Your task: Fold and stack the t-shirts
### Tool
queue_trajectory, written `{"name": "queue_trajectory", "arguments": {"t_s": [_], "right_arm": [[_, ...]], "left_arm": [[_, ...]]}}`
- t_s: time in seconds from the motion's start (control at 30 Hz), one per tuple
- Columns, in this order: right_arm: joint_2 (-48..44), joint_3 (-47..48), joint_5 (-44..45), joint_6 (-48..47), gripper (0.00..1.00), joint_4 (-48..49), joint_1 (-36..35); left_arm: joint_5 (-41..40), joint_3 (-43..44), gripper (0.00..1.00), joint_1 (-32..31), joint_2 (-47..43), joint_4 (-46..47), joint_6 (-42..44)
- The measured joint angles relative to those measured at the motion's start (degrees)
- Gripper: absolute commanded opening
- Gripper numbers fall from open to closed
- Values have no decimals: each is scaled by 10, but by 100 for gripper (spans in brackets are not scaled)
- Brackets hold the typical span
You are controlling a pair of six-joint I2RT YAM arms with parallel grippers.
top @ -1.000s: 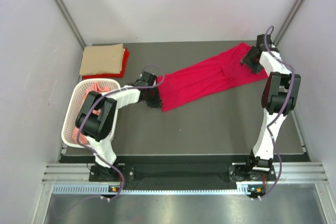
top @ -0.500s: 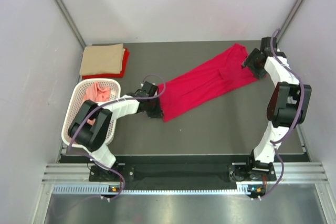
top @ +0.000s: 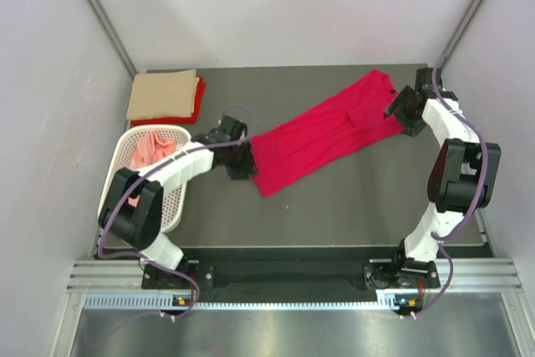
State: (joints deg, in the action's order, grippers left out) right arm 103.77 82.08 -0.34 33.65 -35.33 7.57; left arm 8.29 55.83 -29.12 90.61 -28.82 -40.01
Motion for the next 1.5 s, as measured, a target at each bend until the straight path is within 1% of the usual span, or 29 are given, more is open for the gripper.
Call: {"name": "queue_trajectory", "arguments": {"t_s": [0.2, 0.33, 0.43, 0.6, 0.7, 0.87, 1.17, 1.3, 1.43, 1.5], "right_arm": [[0, 0, 5, 0, 70, 6, 7], [0, -4, 6, 2, 70, 31, 19], [1, -16, 4, 5, 69, 61, 28], [22, -30, -15, 5, 68, 108, 34], [37, -29, -26, 6, 67, 123, 36], [55, -28, -35, 15, 67, 123, 40], [56, -29, -44, 25, 65, 121, 72], [59, -29, -44, 25, 64, 138, 87], [86, -24, -52, 26, 61, 161, 95], [117, -20, -55, 26, 59, 171, 101]], "left_arm": [[20, 105, 42, 80, 16, 2, 48], [31, 160, 41, 129, 75, 1, 77], [32, 183, 41, 144, 114, -5, 98], [22, 241, 42, 157, 165, -33, 137], [23, 270, 46, 163, 177, -43, 164], [64, 314, 45, 167, 213, -51, 214], [73, 347, 46, 167, 272, -61, 254], [68, 359, 46, 167, 297, -61, 263], [68, 363, 45, 167, 314, -63, 265], [62, 367, 45, 167, 317, -64, 265]]}}
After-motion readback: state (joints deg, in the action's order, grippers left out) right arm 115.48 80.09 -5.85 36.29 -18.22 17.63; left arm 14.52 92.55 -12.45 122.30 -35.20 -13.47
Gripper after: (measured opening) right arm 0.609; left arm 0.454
